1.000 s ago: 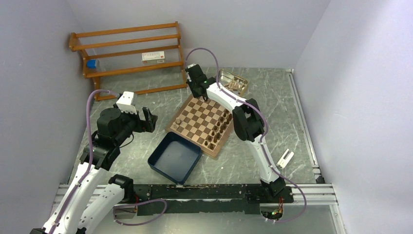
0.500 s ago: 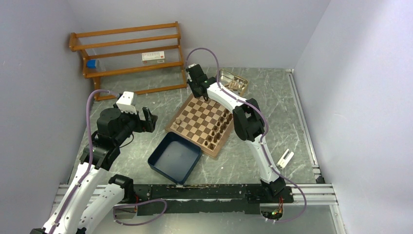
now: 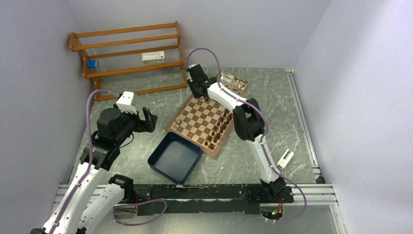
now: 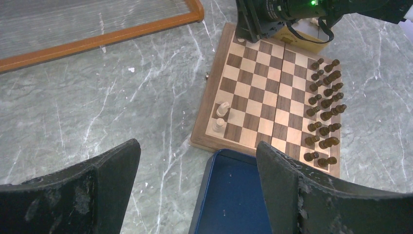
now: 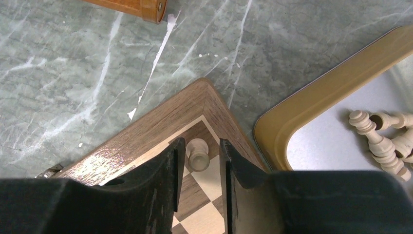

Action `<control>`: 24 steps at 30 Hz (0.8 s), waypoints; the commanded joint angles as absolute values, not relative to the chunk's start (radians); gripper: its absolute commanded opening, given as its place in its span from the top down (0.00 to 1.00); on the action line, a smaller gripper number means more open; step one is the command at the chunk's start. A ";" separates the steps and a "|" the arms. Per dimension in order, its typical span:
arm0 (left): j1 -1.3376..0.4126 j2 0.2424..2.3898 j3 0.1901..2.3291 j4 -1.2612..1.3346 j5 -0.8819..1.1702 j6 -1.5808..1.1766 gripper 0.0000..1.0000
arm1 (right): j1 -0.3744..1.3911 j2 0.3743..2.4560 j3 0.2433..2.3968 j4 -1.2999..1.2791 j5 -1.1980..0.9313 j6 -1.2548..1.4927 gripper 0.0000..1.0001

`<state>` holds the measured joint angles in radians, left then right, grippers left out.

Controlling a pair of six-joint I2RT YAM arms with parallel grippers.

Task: Set up the chess pieces on the board
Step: Place the chess piece on the chessboard.

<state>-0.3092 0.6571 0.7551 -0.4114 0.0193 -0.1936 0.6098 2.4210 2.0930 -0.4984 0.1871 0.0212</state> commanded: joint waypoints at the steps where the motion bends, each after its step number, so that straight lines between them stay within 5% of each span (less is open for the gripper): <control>1: -0.302 0.647 0.770 -0.394 0.003 -0.185 0.07 | 0.603 2.434 2.103 -0.492 0.181 0.008 0.63; 12: -0.302 0.648 0.769 -0.394 0.005 -0.184 0.07 | 0.602 2.396 2.137 -0.479 0.146 0.008 0.49; 24: -0.302 0.650 0.770 -0.394 0.005 -0.183 0.07 | 0.567 2.265 2.071 -0.424 0.108 0.021 0.48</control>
<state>-0.3092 0.6571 0.7551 -0.4114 0.0193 -0.1936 0.5919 2.3585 2.0892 -0.4625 0.1120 0.0189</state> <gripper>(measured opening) 0.928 0.530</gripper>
